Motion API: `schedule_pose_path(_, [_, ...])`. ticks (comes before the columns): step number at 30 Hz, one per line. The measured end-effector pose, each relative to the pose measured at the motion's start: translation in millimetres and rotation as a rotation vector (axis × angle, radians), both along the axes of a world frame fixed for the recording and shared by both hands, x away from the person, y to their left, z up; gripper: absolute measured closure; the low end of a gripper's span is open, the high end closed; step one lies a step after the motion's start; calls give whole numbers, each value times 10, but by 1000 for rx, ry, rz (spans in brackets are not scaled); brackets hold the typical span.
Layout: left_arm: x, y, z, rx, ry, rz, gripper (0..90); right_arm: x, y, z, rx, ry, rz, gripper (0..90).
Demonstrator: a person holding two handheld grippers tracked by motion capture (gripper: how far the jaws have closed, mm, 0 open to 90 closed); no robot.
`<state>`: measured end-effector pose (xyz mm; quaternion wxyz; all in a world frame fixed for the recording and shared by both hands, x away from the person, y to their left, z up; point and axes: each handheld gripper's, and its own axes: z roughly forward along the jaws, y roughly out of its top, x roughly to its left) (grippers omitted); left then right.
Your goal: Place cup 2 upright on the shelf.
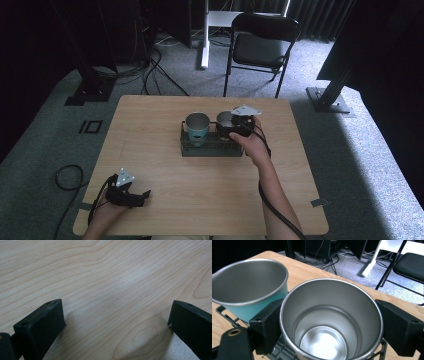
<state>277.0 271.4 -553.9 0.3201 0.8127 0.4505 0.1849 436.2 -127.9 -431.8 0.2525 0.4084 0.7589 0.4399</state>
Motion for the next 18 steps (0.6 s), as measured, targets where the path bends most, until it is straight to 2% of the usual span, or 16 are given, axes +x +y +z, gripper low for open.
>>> schedule_pose_path(18, [0, 0, 0, 0, 0, 0, 11, 19, 20, -301, -29, 32, -1, 131])
